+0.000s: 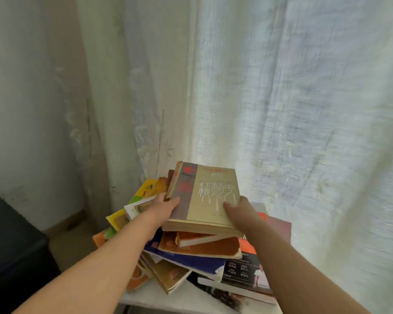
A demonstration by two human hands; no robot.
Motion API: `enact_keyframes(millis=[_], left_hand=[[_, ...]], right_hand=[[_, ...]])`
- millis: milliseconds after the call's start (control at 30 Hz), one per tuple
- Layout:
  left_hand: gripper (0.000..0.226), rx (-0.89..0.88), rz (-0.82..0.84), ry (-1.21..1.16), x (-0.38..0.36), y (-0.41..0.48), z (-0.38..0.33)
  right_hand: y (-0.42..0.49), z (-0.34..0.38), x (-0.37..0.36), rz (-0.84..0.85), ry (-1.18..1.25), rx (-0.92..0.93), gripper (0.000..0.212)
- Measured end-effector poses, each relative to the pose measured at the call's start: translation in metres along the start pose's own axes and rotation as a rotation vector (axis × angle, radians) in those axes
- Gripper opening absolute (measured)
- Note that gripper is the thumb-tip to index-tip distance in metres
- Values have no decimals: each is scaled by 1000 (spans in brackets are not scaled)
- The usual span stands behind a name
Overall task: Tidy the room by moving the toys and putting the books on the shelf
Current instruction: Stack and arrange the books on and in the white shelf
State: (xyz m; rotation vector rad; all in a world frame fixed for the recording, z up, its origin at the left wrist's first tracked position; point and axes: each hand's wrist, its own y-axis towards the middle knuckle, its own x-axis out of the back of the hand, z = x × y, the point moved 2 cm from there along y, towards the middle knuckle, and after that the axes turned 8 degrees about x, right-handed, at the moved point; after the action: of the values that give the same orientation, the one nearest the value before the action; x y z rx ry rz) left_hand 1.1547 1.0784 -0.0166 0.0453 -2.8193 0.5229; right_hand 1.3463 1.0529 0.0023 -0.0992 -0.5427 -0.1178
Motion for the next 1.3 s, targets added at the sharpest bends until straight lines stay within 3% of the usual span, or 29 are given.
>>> enact_keyframes(millis=[500,1167,1300], left_hand=[[53,23,-122,383,-6,-17,-1],[56,10,-68,314,1,-10,8],[56,1,-121,320,0,-11,12]], right_hand=[[-34,-9,-3,-4,37,-46,47],[-37,-6,-3,-7,-2,-103,51],[-39,-6,-4,-32,-13,-72,48]])
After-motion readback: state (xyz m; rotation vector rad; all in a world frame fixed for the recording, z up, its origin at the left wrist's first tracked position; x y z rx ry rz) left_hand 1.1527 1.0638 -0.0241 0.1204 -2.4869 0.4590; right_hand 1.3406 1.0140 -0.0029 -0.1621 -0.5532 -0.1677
